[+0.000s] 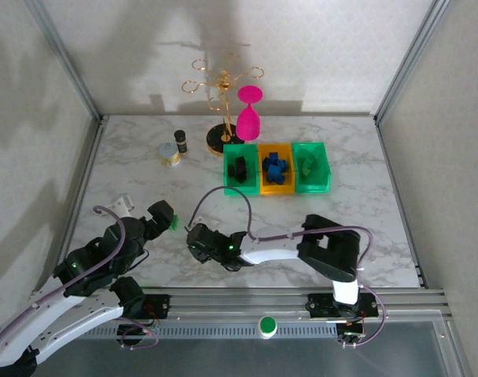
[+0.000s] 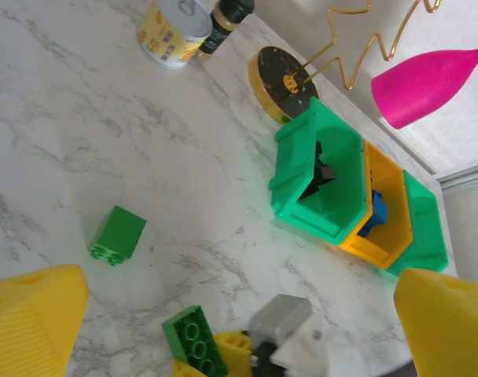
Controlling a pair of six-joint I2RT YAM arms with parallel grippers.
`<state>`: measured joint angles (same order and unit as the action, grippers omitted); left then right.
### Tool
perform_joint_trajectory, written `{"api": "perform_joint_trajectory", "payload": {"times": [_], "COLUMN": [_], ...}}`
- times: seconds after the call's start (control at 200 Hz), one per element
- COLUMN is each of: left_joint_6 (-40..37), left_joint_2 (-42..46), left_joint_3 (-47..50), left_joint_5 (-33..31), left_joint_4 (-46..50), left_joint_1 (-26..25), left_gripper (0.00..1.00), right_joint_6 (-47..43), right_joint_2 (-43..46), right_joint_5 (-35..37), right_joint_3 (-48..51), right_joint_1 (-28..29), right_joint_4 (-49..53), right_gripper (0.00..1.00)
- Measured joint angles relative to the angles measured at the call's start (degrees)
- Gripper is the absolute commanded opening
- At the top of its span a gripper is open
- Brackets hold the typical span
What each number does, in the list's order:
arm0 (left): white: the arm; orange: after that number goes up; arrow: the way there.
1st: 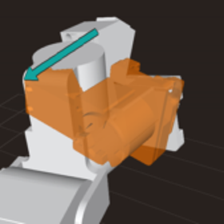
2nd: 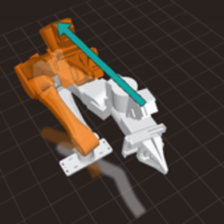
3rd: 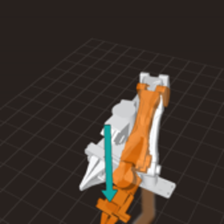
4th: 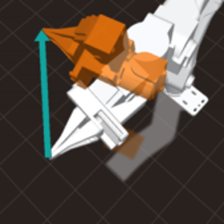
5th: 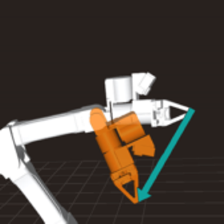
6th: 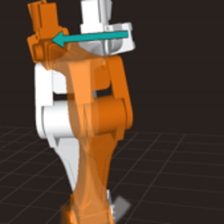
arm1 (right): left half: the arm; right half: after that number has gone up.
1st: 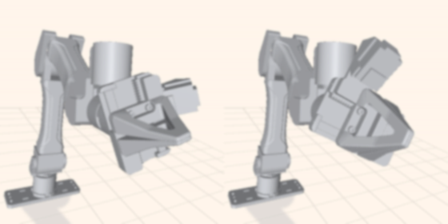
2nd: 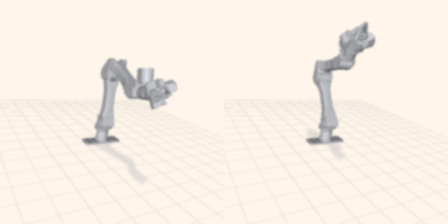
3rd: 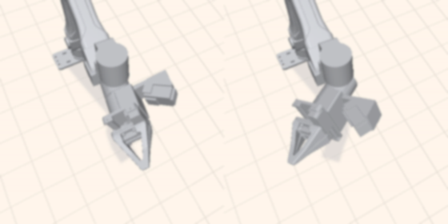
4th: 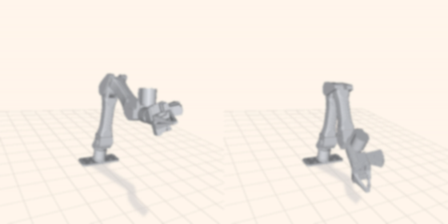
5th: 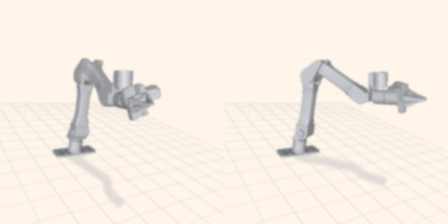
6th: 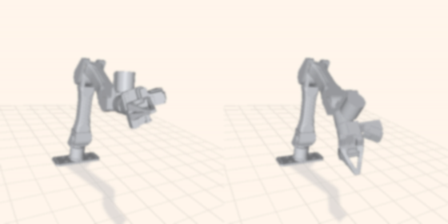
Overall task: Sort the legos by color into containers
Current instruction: Pick up the lego from the bottom-center of the table, then place the lego in the container.
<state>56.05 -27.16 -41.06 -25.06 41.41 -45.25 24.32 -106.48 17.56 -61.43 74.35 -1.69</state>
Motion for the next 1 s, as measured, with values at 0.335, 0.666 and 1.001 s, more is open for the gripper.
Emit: {"api": "perform_joint_trajectory", "payload": {"times": [0.335, 0.666, 1.001], "left_joint_6": [-5.86, -11.02, -15.19], "left_joint_2": [-10.25, -24.81, -36.33], "left_joint_3": [-0.74, -1.4, -3.78], "left_joint_5": [7.8, 16.98, 21.51], "left_joint_4": [-10.88, -25.92, -36.17], "left_joint_1": [0.11, -2.86, -6.43], "left_gripper": [0.99, 1.0, 1.0], "right_joint_6": [5.99, 5.49, -0.13], "right_joint_2": [20.0, 29.22, 18.91], "right_joint_5": [-0.55, -1.03, -5.38], "right_joint_3": [6.64, 9.27, 5.03], "right_joint_1": [-15.26, -40.87, -55.95], "right_joint_4": [7.69, 14.99, 13.66], "right_gripper": [0.38, 0.38, 0.39]}}
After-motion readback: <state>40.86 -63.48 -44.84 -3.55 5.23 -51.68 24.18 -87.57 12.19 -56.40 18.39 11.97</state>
